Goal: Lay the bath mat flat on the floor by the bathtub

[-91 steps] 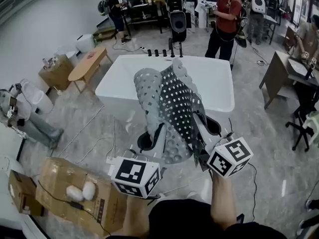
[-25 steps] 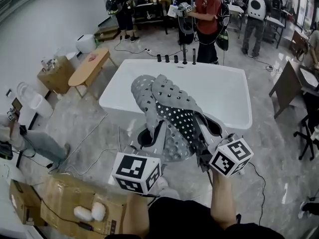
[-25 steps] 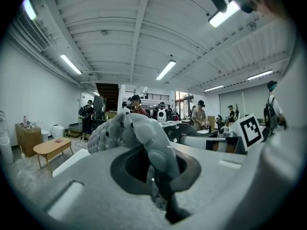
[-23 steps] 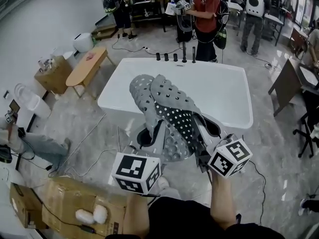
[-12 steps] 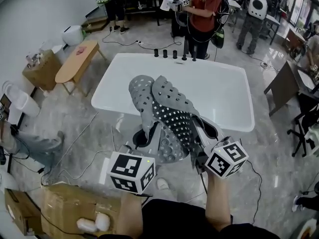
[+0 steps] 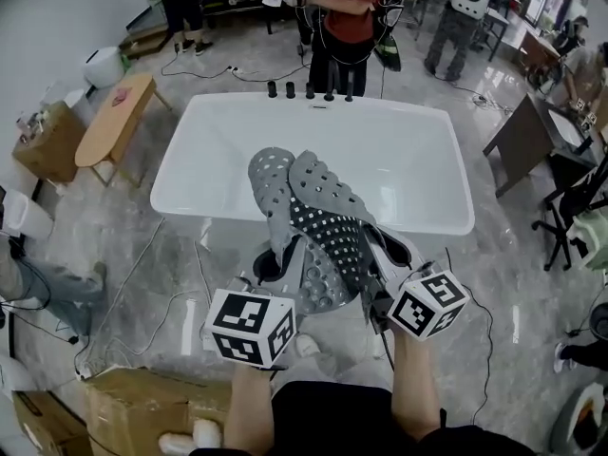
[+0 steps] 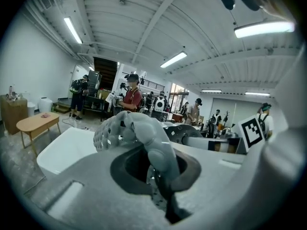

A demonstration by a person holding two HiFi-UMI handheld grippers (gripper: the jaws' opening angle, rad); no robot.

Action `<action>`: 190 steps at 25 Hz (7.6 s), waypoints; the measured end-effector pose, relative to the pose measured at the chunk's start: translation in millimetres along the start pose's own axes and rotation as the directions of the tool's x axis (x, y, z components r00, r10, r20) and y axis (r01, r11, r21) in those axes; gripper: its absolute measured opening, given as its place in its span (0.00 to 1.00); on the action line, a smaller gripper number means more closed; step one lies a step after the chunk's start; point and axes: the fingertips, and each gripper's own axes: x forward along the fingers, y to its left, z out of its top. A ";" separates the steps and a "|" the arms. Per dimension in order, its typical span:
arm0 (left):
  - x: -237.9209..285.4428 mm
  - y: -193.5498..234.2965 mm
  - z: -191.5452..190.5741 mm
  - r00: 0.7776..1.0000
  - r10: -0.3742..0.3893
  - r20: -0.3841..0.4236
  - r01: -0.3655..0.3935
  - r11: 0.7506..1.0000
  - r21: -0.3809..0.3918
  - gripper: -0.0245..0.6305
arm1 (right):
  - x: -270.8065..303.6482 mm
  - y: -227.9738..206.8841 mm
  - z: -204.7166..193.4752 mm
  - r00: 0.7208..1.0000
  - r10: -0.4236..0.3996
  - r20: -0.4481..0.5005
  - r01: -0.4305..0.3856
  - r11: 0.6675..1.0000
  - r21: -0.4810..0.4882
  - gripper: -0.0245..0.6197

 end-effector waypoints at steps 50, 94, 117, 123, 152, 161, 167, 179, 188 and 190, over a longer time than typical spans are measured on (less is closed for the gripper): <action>113.6 2.0 -183.2 0.871 -0.075 -0.485 0.033 0.995 -0.094 0.07 | -14.2 -153.3 -146.9 0.952 -0.192 -0.240 0.245 0.945 0.215 0.07; 154.9 21.3 -368.5 0.754 -0.082 -0.651 0.030 0.995 -0.092 0.07 | -39.7 -229.6 -318.8 0.850 -0.210 -0.484 0.342 0.917 0.204 0.07; 179.9 41.1 -486.1 0.678 -0.068 -0.732 -0.087 0.981 -0.172 0.07 | -40.9 -275.0 -439.2 0.775 -0.191 -0.602 0.389 0.895 0.218 0.07; 192.9 45.7 -523.2 0.651 -0.069 -0.756 -0.095 0.981 -0.172 0.07 | -43.0 -290.4 -477.0 0.757 -0.181 -0.628 0.395 0.892 0.219 0.07; 266.6 67.2 -675.9 0.602 -0.036 -0.798 -0.171 0.970 -0.174 0.07 | -36.4 -402.0 -624.4 0.695 -0.125 -0.708 0.362 0.912 0.194 0.07; 285.5 70.3 -713.9 0.590 -0.050 -0.806 -0.168 0.969 -0.183 0.07 | -29.5 -429.7 -659.0 0.673 -0.130 -0.728 0.363 0.916 0.172 0.07; 295.1 77.4 -733.6 0.564 -0.060 -0.824 -0.128 0.979 -0.159 0.07 | -28.7 -445.0 -681.1 0.661 -0.142 -0.736 0.380 0.910 0.166 0.07; 316.6 101.5 -761.4 0.579 -0.051 -0.813 -0.174 0.967 -0.185 0.07 | -20.9 -469.7 -721.2 0.671 -0.137 -0.729 0.406 0.891 0.206 0.07; 322.8 119.3 -779.9 0.593 -0.034 -0.805 -0.157 0.975 -0.157 0.07 | -15.8 -492.8 -747.7 0.652 -0.152 -0.743 0.401 0.901 0.167 0.07; 325.6 121.4 -785.0 0.592 -0.033 -0.805 -0.149 0.978 -0.149 0.07 | -15.2 -499.3 -754.2 0.649 -0.156 -0.745 0.400 0.902 0.160 0.07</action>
